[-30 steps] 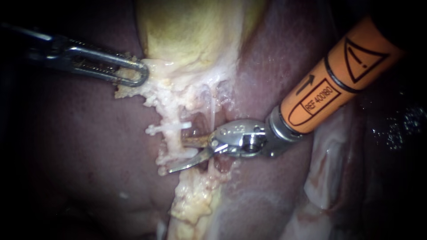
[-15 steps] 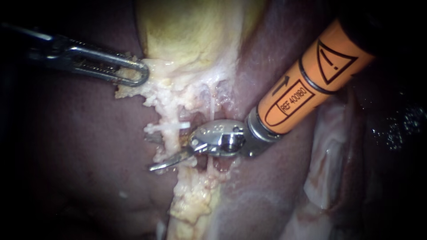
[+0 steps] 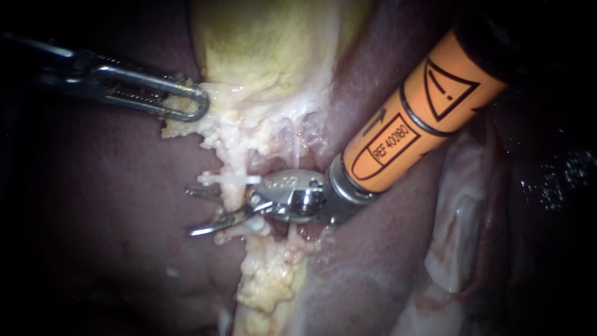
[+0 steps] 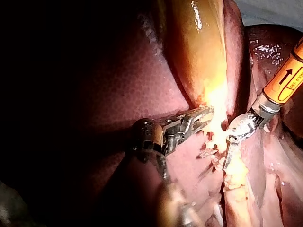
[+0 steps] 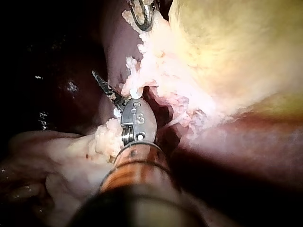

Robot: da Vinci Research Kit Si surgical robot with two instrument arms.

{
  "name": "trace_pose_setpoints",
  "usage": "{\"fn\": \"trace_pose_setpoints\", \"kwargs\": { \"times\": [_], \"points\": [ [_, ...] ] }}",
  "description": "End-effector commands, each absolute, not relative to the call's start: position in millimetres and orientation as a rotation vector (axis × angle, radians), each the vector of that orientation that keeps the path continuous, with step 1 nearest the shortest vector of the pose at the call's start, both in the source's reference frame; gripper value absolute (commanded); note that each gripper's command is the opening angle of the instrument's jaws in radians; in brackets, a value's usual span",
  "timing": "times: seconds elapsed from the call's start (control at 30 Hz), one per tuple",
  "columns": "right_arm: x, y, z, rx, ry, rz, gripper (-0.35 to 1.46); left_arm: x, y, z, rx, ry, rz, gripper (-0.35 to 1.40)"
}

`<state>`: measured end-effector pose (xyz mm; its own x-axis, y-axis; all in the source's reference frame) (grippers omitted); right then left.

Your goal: Go to the cutting position left tube

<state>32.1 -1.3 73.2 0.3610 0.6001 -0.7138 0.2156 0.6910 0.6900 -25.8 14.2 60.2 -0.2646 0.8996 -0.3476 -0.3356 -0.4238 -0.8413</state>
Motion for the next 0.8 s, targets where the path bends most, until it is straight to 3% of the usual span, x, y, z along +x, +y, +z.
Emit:
{"fn": "trace_pose_setpoints", "kwargs": {
  "times": [0.03, 0.47, 0.8],
  "points": [
    [32.1, -1.3, 72.9, 0.82, 1.206, 0.29, 1.28, -25.8, 14.2, 60.2, -1.079, -0.817, 1.811, -0.35],
    [31.6, -2.1, 67.4, 0.865, 1.24, 0.301, 1.31, -25.5, 14.2, 60.3, -1.08, -0.818, 1.812, -0.35],
    [31.5, -1.8, 67.3, 0.87, 1.238, 0.307, 1.31, -25.5, 14.2, 60.3, -1.08, -0.818, 1.812, -0.35]
  ]
}}
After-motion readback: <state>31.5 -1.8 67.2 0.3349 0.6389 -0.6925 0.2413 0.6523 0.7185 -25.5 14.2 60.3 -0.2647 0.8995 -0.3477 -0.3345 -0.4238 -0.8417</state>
